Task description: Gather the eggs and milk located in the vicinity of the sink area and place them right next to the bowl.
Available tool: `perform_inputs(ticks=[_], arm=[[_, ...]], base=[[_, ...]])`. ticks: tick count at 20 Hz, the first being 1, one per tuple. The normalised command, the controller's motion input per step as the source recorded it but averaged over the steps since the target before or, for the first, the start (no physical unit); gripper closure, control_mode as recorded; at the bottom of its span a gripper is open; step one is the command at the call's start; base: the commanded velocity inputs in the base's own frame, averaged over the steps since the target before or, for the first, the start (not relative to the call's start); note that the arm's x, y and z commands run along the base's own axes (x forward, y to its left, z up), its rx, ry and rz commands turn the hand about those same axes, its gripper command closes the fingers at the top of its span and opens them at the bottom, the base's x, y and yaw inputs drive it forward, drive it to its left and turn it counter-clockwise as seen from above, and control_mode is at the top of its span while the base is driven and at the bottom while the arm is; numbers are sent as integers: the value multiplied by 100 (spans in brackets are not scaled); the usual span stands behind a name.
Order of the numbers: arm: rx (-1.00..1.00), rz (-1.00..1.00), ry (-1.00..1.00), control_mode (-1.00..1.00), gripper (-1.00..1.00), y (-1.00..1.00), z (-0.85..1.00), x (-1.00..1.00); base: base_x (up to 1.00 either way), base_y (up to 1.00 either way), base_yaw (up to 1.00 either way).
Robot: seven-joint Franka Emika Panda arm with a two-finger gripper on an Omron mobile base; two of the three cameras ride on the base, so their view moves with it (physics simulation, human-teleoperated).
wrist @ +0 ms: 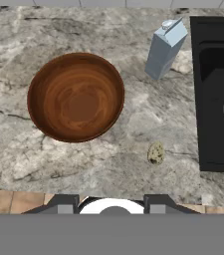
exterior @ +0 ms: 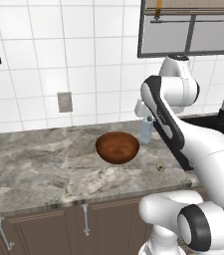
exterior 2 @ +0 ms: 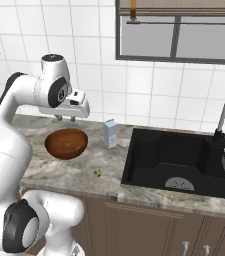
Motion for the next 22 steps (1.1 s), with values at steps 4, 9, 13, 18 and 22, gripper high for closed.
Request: perform_inputs(ticks=[4, 9, 13, 18, 22], arm=[[0, 0, 0, -100, -100, -4, -9, -7], [0, 0, 0, -100, -100, -15, -27, -16], [0, 0, 0, -100, -100, -25, -24, -16], [0, 0, -2, -100, -100, -26, -21, -14], [0, 0, 0, -100, -100, -23, -24, -11]], base=[[0, 0, 0], [0, 0, 0], [0, 0, 0], [0, 0, 0], [0, 0, 0]])
